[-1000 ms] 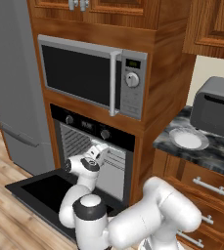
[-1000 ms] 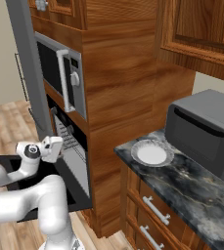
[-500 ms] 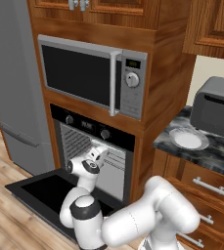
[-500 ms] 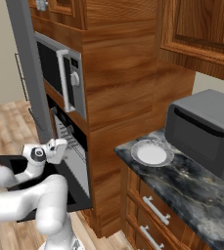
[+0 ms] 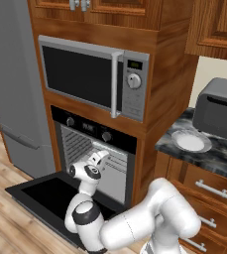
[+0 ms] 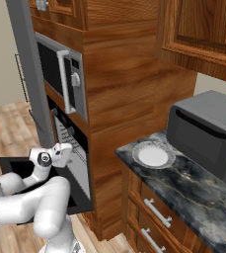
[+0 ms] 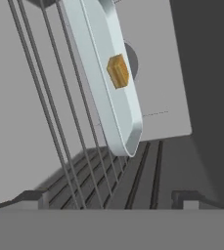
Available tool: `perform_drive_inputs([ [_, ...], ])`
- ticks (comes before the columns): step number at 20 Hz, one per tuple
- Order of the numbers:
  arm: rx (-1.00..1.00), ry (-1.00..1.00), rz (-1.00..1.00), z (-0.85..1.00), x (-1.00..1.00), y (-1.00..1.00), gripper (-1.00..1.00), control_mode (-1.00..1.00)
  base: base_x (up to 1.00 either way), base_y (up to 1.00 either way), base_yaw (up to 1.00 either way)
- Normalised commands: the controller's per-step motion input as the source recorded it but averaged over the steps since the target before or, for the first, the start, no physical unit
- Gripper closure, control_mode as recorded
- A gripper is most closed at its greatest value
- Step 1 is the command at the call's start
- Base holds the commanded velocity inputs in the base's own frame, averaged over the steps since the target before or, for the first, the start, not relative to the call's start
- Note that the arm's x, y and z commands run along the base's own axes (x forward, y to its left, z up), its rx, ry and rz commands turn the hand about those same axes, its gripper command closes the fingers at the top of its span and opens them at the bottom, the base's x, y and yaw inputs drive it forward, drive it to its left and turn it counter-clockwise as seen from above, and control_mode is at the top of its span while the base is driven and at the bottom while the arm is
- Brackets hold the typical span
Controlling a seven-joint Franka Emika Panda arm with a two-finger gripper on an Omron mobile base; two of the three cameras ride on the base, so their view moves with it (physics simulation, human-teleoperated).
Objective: Take the baked cake out of the oven and place it on the plate for cooling. Then close the oven door.
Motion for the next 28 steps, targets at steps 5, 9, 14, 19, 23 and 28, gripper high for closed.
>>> perform_drive_inputs([
  [5,0.0,0.0,0.0,-0.39,0.39,0.0,-1.0,-1.0,0.0,0.0,0.0],
  [9,0.0,0.0,0.0,-0.29,0.41,0.0,-1.0,-1.0,0.0,0.0,0.0],
  [14,0.0,0.0,0.0,-0.43,0.31,0.03,-1.0,-1.0,0.0,0.0,0.0],
  [19,-0.04,0.01,0.0,-0.6,0.28,0.15,-1.0,-1.0,0.0,0.0,0.0],
  [23,-0.06,0.02,0.0,-0.63,0.32,0.18,-1.0,-1.0,0.0,0.0,0.0],
  [28,-0.12,0.06,0.0,-0.84,0.32,0.3,-1.0,-1.0,0.0,0.0,0.0],
])
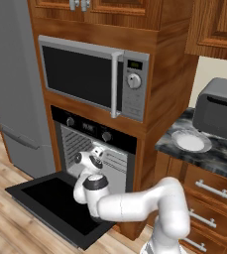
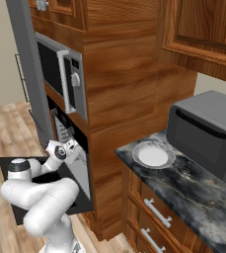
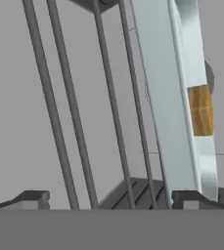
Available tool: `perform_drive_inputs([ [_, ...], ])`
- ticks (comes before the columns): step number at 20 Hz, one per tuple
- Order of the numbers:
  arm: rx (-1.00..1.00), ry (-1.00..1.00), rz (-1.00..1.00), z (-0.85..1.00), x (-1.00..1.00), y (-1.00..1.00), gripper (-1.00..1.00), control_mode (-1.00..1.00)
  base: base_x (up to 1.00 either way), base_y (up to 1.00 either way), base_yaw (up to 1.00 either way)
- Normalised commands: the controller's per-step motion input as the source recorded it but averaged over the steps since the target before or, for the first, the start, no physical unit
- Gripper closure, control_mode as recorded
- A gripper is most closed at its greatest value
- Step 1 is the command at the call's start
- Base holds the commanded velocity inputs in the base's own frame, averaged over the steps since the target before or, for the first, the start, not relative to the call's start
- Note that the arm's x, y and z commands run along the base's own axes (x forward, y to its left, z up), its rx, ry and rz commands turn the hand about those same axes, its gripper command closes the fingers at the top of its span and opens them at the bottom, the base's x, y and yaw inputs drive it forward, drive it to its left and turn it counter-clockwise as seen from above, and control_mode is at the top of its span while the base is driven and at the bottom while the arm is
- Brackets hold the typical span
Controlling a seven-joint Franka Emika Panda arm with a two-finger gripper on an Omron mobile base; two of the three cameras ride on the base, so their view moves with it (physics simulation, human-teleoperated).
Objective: Take the baked cake out of the oven and place it on the plate for cooling. Then close the oven door.
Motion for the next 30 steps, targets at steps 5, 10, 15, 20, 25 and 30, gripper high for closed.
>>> perform_drive_inputs([
  [5,-0.2,0.09,0.0,-1.0,0.27,0.53,-1.0,-1.0,0.0,0.0,0.0],
  [10,-0.24,0.11,0.0,-1.0,0.29,0.73,-1.0,-1.0,0.0,0.0,0.0],
  [15,-0.27,0.13,0.0,-1.0,0.3,0.74,1.0,-1.0,0.0,0.0,0.0],
  [20,-0.29,0.2,0.0,-1.0,0.09,0.64,1.0,-1.0,0.0,0.0,0.0],
  [25,-0.34,0.3,-0.05,-1.0,-0.03,0.7,1.0,-1.0,0.0,0.0,0.0],
  [30,-0.4,0.38,-0.16,-1.0,-0.32,1.0,1.0,-1.0,0.0,0.0,0.0],
])
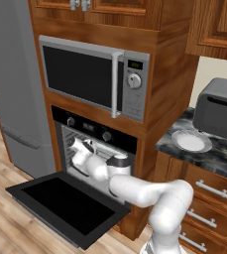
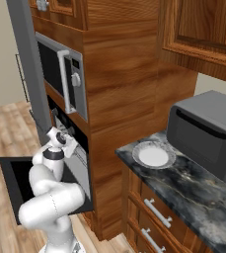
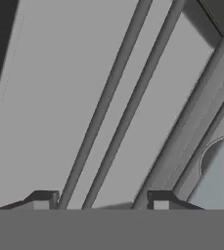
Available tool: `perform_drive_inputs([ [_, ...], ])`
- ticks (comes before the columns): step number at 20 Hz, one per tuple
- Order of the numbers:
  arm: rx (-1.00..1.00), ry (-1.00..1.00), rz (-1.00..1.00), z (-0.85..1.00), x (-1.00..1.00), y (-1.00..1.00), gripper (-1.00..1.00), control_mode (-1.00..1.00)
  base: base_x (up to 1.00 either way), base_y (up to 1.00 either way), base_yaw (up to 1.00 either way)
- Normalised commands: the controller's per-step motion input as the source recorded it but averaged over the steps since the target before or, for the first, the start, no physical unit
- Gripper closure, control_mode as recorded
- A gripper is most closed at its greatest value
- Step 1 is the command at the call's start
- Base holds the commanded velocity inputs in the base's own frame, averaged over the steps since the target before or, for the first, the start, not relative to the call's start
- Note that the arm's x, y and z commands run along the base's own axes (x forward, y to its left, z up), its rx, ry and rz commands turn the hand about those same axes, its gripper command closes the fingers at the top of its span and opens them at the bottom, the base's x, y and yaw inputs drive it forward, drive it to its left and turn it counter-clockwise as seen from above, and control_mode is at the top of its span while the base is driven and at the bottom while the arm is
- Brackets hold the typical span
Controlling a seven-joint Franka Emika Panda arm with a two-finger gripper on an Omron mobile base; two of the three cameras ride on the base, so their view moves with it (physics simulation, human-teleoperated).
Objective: Take the baked cake out of the oven and place it on the plate for cooling. Then close the oven door.
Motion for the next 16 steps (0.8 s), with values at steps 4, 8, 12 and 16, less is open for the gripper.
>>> perform_drive_inputs([
  [4,-0.42,0.38,-0.17,-1.0,-0.51,1.0,1.0,-1.0,0.0,0.0,0.0],
  [8,-0.43,0.36,-0.11,-1.0,-0.68,1.0,1.0,-1.0,0.0,0.0,0.0],
  [12,-0.44,0.32,-0.07,-1.0,-0.85,1.0,1.0,-1.0,0.0,0.0,0.0],
  [16,-0.45,0.3,-0.06,-1.0,-0.92,1.0,1.0,-1.0,0.0,0.0,0.0],
])
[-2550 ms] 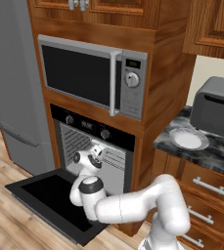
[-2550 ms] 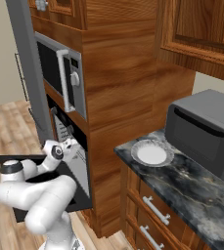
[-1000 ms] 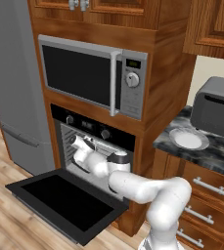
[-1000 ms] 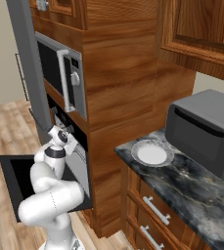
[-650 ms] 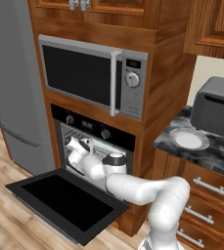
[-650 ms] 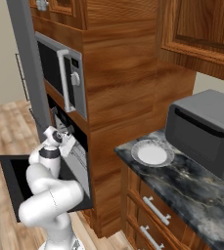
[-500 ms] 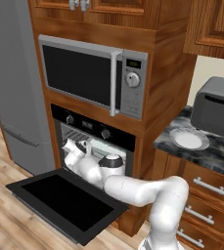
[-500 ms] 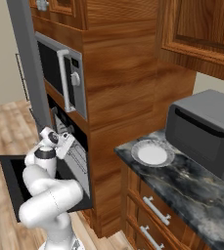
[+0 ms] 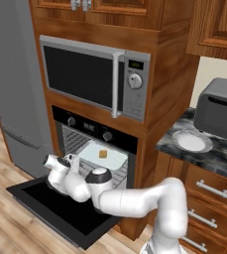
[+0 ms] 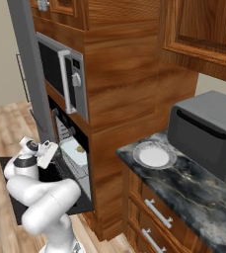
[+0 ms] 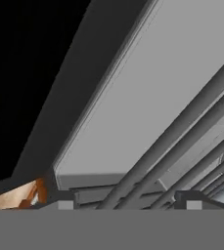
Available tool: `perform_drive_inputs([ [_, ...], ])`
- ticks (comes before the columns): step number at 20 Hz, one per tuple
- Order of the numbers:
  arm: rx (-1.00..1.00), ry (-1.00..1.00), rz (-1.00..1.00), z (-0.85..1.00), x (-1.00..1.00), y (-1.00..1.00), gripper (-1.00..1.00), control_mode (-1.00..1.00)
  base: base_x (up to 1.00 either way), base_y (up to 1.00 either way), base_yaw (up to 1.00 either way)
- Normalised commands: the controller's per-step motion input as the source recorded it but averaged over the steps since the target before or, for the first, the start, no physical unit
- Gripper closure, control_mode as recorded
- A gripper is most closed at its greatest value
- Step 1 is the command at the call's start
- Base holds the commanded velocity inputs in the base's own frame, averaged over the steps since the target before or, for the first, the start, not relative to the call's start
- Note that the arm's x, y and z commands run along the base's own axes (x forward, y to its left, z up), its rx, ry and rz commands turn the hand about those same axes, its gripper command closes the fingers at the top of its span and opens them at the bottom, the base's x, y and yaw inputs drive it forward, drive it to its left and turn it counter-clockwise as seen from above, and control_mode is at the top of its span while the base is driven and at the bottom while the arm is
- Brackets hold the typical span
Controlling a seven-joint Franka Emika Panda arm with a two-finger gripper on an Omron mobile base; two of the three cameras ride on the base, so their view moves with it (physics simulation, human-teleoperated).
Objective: Take the baked cake out of the oven and place it on the plate for cooling. Then close the oven door.
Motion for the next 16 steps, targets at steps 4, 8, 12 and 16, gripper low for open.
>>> perform_drive_inputs([
  [4,-0.44,0.29,-0.04,-1.0,-0.85,1.0,1.0,-1.0,0.0,0.0,0.0],
  [8,-0.41,0.26,-0.01,-1.0,-0.88,1.0,1.0,-1.0,0.0,0.0,0.0],
  [12,-0.34,0.21,-0.02,-1.0,-0.52,1.0,1.0,-1.0,0.0,0.0,0.0],
  [16,-0.19,0.13,-0.03,-0.66,-0.25,0.74,1.0,-1.0,0.0,0.0,0.0],
])
